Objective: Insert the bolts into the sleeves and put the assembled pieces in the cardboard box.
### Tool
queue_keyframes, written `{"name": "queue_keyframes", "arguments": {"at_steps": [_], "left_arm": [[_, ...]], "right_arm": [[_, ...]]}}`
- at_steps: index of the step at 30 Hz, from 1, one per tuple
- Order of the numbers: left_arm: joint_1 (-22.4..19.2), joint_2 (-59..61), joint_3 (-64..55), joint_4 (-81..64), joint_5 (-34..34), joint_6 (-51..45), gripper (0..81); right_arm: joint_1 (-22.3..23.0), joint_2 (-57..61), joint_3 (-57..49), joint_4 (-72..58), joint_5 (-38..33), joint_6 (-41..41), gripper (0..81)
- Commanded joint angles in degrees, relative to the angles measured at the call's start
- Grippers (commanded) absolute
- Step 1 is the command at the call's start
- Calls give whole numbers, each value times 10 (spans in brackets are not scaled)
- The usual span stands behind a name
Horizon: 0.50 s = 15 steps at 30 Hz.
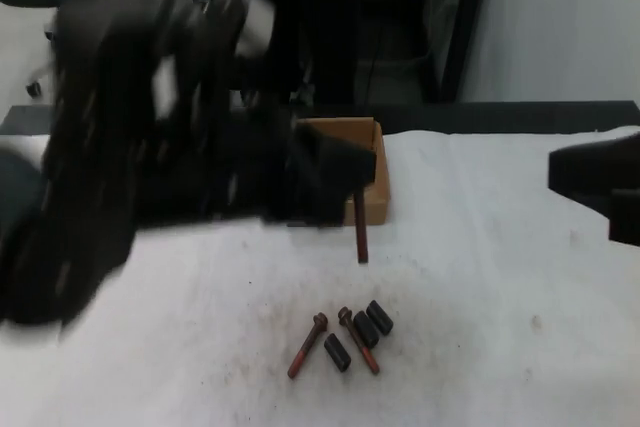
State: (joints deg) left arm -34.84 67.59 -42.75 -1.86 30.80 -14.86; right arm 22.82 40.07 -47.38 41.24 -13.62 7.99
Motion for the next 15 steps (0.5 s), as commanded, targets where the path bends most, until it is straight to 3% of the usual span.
{"name": "queue_keyframes", "arguments": {"at_steps": [1, 5, 7, 11, 15], "left_arm": [[1, -57, 85, -176, 25, 17, 0], [1, -81, 126, -254, 17, 82, 0], [1, -83, 129, -236, -29, 92, 0], [27, -72, 125, -114, -204, 89, 0], [89, -15, 75, 107, -196, 58, 0]], "right_arm": [[-1, 21, -1, -24, -28, -3, 4], [-1, 44, -1, -37, -32, -1, 4], [-1, 55, -1, -46, -32, 1, 4], [-1, 63, -2, -52, -36, 28, 4], [-1, 63, -2, -51, -50, 30, 4]]}}
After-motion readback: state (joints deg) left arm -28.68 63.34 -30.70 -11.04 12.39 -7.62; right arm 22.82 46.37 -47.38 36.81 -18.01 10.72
